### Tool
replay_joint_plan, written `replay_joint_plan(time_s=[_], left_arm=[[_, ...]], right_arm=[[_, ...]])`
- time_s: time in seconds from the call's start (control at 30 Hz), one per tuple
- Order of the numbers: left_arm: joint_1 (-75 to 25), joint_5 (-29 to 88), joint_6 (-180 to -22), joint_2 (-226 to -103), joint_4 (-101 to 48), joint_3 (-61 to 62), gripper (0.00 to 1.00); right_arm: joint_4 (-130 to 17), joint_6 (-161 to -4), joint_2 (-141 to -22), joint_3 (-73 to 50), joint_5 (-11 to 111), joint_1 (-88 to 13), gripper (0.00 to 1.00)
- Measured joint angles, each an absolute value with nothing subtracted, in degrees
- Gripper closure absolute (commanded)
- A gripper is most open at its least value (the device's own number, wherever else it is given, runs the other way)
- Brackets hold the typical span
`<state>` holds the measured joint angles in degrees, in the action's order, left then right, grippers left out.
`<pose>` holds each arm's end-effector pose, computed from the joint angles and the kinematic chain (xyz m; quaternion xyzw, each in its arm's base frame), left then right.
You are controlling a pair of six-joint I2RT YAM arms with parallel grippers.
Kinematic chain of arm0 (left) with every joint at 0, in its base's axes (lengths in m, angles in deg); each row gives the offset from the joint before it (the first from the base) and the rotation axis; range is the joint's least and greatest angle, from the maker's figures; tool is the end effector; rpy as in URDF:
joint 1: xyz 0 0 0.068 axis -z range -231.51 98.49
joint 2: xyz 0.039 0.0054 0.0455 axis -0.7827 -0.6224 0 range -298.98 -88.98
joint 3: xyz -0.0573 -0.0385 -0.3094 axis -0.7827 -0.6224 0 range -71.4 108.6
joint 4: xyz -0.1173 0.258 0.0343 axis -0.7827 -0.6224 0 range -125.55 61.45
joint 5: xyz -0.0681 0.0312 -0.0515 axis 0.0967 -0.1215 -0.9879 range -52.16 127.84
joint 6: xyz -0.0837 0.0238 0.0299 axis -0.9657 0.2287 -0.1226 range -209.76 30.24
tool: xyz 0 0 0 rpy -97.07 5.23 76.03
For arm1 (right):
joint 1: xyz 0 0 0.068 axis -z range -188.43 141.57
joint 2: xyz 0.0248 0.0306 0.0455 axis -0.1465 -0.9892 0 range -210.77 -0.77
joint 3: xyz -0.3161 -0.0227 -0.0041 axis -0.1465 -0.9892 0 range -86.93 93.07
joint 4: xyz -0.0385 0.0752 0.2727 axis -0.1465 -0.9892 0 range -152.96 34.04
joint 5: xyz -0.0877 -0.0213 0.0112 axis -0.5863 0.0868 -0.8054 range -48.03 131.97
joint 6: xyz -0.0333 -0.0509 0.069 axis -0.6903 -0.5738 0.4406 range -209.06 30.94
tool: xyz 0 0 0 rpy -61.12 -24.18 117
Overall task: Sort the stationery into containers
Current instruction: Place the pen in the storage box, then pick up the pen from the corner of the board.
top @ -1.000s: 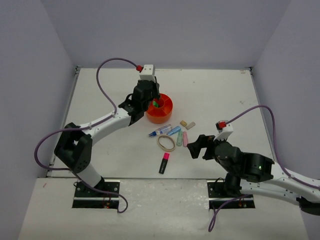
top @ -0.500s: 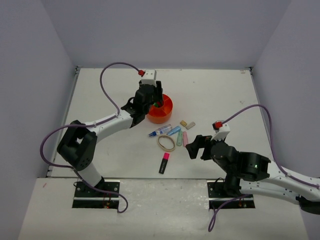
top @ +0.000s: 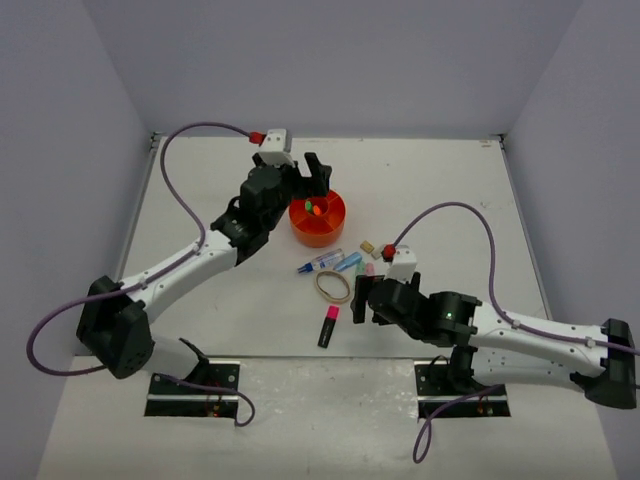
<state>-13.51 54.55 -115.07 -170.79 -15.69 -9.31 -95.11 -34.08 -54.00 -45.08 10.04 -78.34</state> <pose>0.3321 -0.2294 0.3667 -0.0140 0.7463 -0.2520 0.6159 0.1110 0.1762 0.2556 -0.0256 0.9094 0.1680 0.3797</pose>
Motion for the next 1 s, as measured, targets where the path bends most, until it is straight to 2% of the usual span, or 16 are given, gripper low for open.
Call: replay_joint_plan(time_s=[0.23, 0.43, 0.7, 0.9, 1.0], left_arm=[[-13.51, 52.31, -117.67, -153.24, -20.00, -13.00, 0.00], [-13.51, 52.79, -117.59, -145.39, -26.65, -16.15, 0.00], [-13.51, 54.39, -117.07, -142.26, -34.28, -17.43, 0.00], [-13.51, 54.68, -116.99, -140.71, -35.94, -18.44, 0.00], [-13.51, 54.79, -117.01, -140.52, -36.14, -19.63, 0.00]], right_arm=[[-97.08, -22.30, -75.54, -35.79, 16.17, -78.27, 0.39], [-100.42, -16.19, -90.98, -25.25, 19.41, -81.26, 0.41], [-100.54, -12.84, -96.85, -23.40, 22.44, -85.63, 0.41], [-101.27, -11.39, -101.26, -22.74, 22.35, -85.50, 0.52], [-101.57, -10.80, -102.57, -22.72, 22.11, -85.38, 0.55]])
